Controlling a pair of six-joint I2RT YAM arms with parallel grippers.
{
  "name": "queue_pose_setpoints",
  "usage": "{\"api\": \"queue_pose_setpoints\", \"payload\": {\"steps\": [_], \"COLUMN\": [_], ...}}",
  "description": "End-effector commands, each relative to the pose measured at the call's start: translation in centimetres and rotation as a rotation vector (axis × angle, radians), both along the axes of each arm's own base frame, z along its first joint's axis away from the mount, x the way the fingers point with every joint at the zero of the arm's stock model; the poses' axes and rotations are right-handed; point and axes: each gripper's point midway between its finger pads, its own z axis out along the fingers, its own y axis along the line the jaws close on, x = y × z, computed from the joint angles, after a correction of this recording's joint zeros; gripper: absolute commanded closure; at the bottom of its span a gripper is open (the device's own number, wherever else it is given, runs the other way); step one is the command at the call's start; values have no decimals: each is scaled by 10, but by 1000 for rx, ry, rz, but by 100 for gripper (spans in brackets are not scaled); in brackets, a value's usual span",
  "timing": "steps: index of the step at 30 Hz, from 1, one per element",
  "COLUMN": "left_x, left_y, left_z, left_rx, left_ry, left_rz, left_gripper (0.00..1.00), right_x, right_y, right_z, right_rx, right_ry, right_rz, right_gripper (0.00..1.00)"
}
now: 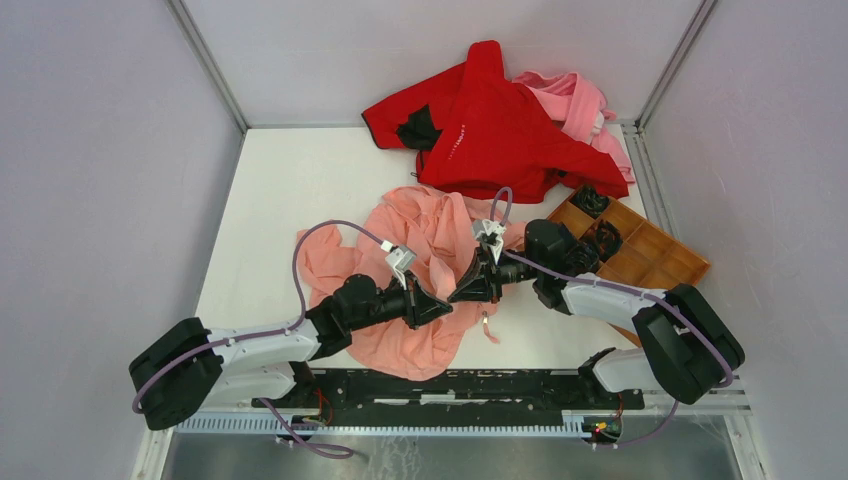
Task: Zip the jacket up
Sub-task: Pick up the jacket from the center of the board.
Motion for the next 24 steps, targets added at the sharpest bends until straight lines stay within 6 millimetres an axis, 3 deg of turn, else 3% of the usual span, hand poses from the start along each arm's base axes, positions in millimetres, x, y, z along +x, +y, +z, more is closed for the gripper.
{"api": "queue_pose_setpoints", "payload": {"steps": [1, 8, 20, 24], "left_x": [2, -1, 1, 4], "left_y": [-4, -10, -14, -12], "left_z": [12, 15, 15, 12], "left_rx": [-32, -54, -47, -34], "left_ry": [-58, -48, -42, -32], "left_rz": [-24, -55, -63, -46], "left_gripper": [93, 73, 77, 72], "right_x": [2, 3, 5, 7], "right_y": [2, 2, 1, 1], "right_z": [18, 17, 13, 11], "right_rx": [39, 35, 22, 14], "right_ry": [-56, -54, -65, -74], "right_rz": [17, 5, -9, -12], "right_gripper": [100, 100, 100, 100]}}
